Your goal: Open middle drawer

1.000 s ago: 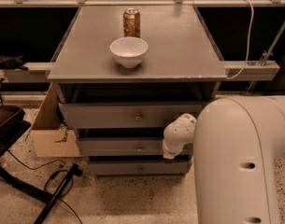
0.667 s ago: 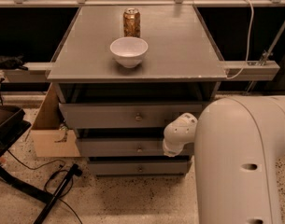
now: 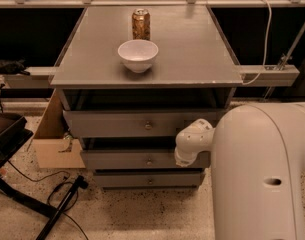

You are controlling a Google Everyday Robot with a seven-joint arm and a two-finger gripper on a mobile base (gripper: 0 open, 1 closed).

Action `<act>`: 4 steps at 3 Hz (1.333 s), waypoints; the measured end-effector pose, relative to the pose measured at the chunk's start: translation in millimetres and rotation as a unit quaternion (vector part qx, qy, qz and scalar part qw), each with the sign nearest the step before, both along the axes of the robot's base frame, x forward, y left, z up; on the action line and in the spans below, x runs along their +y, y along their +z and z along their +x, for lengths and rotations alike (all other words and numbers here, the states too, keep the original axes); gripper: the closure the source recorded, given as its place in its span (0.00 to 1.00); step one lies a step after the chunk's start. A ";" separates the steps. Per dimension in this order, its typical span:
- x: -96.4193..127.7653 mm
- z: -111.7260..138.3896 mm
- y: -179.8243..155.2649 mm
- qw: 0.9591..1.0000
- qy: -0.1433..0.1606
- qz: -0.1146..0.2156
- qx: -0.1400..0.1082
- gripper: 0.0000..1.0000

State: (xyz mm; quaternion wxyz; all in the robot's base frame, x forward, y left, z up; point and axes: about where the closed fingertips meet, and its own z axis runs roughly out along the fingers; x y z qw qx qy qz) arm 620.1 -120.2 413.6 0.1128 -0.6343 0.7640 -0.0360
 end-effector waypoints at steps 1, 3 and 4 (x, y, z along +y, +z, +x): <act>0.3 1.2 4.4 1.000 0.000 0.000 0.000 1.00; 0.8 2.9 16.4 1.000 0.000 0.000 0.000 1.00; 0.8 2.9 19.1 1.000 0.000 0.000 0.000 1.00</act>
Offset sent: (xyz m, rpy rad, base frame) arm -0.1505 -0.0437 0.0477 0.1608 0.5541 0.0139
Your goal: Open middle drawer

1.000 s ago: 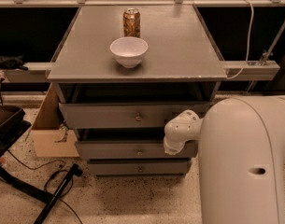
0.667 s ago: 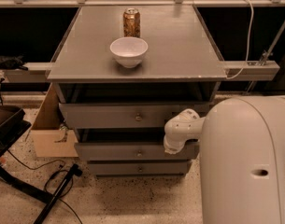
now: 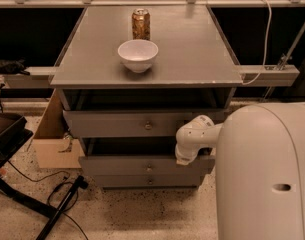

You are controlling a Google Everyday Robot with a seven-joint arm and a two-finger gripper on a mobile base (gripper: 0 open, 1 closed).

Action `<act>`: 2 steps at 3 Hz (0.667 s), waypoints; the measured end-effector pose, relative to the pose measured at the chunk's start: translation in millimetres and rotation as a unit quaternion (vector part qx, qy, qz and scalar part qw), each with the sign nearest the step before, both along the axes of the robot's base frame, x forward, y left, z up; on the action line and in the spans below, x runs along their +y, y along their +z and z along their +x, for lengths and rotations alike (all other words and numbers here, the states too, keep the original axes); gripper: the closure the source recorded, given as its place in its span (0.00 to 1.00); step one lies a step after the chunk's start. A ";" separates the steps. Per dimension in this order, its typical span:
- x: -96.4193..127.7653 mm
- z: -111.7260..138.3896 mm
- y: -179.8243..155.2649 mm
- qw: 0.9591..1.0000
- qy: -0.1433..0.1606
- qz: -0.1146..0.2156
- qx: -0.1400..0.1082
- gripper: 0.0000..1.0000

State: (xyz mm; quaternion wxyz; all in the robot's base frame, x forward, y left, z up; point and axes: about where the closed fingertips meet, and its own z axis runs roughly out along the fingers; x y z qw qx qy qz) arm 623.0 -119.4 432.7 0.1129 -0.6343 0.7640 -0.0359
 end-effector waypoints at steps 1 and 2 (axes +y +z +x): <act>-5.9 -16.0 1.6 1.000 0.001 0.001 0.025 1.00; -7.1 -19.9 2.9 1.000 0.001 0.002 0.031 1.00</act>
Offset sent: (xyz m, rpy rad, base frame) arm -0.2964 -0.1060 0.0753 0.0509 0.8509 0.0578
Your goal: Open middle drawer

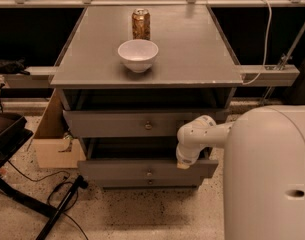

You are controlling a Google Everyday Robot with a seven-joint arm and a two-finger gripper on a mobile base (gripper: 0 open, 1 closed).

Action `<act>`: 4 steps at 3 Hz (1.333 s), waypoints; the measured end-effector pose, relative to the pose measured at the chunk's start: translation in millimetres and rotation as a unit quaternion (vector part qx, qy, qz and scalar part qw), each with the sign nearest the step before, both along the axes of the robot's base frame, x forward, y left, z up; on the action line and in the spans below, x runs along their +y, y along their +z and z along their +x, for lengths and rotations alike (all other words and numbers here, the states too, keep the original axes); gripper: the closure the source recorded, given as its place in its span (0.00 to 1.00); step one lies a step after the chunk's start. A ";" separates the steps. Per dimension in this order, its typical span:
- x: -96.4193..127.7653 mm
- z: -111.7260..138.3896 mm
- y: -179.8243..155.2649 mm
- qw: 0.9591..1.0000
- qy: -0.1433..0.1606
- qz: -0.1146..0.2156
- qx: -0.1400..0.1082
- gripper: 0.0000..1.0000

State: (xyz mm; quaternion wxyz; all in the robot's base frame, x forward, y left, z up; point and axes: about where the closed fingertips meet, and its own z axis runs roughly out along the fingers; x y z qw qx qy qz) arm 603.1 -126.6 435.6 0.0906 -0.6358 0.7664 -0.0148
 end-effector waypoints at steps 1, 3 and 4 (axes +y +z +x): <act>-4.0 -12.8 1.0 1.000 0.002 0.002 0.021 1.00; -7.5 -24.8 3.3 0.999 0.005 0.005 0.039 1.00; -11.4 -38.4 6.3 0.998 0.010 0.010 0.060 1.00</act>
Offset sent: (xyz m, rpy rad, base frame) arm -0.2818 -0.0938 0.0789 0.1108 0.8216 0.1136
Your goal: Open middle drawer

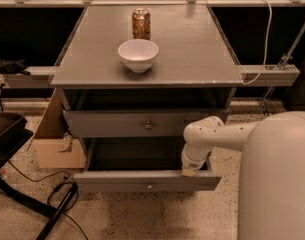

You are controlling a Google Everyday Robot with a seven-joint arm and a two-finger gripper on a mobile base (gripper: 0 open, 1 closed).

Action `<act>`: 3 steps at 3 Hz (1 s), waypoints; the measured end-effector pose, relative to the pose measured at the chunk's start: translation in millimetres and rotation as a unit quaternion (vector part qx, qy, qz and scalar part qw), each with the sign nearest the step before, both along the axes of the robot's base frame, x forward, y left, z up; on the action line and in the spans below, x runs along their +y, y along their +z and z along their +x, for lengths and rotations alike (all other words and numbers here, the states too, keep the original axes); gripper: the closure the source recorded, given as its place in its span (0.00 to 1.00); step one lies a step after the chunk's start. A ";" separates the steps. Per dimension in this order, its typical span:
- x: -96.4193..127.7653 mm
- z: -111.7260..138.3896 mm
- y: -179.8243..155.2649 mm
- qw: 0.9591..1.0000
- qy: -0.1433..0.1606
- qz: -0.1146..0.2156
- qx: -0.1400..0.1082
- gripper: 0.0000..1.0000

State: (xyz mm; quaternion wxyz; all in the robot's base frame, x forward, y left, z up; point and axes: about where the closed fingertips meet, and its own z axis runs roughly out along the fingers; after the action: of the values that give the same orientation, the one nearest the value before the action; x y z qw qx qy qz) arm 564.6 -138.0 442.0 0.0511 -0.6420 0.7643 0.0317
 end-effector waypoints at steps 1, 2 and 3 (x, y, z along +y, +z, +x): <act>0.0 0.0 1.0 1.000 0.000 0.000 0.000 1.00; 0.0 0.0 1.0 1.000 0.000 0.000 0.000 0.82; 0.0 0.0 1.0 1.000 0.000 0.000 0.000 0.58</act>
Offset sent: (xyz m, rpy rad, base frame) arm 0.0000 0.0000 0.0010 0.0000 0.0000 0.0000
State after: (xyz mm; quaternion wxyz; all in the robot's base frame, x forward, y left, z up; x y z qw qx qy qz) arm 564.6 -138.0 442.9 0.0511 -0.6420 0.7643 0.0318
